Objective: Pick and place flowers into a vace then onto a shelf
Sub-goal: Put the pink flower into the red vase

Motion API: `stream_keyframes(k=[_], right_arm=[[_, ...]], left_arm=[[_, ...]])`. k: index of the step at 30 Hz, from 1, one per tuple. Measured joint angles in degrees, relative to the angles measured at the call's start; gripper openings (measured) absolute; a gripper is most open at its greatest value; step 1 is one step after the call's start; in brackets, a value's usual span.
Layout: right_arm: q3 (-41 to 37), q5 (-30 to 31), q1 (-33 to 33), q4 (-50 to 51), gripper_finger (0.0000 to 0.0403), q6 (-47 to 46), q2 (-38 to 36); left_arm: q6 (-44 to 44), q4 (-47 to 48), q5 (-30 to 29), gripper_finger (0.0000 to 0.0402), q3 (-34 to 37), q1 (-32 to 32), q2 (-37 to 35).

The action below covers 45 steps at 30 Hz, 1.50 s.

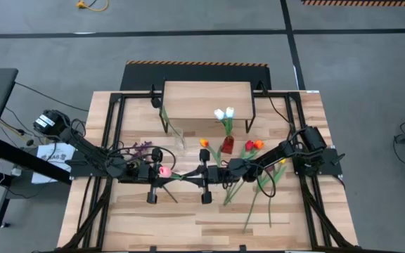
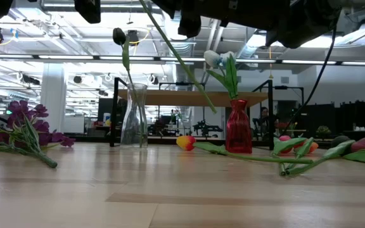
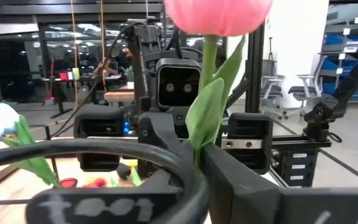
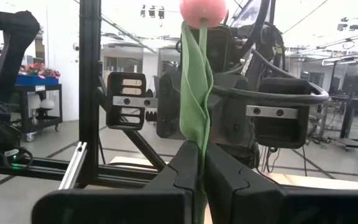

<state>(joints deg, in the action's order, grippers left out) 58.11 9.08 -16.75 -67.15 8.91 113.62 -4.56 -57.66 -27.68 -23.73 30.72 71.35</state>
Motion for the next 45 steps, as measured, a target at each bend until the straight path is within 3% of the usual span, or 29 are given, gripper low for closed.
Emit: stream_keyframes(k=[11, 16, 26, 45], right_arm=[[0.04, -0.33, 0.8, 5.0, 0.0046, -9.26, 0.0], [1.96, -1.2, 0.87, 11.03, 0.0051, -9.4, 0.0], [8.96, -2.84, 0.66, 27.48, 0.0052, -8.48, 0.07], [9.33, -2.43, 0.26, 36.8, 0.0052, -6.97, -3.54]], left_arm=[[0.25, 2.39, 0.24, 0.0004, 0.0, -0.07, 0.02], [0.66, 4.1, 0.44, 0.0004, -0.23, -0.02, 0.02], [3.54, 20.01, 1.41, 0.0004, -6.15, -0.02, 0.02], [3.93, 23.81, -1.53, 0.0004, -6.25, 0.09, -0.56]])
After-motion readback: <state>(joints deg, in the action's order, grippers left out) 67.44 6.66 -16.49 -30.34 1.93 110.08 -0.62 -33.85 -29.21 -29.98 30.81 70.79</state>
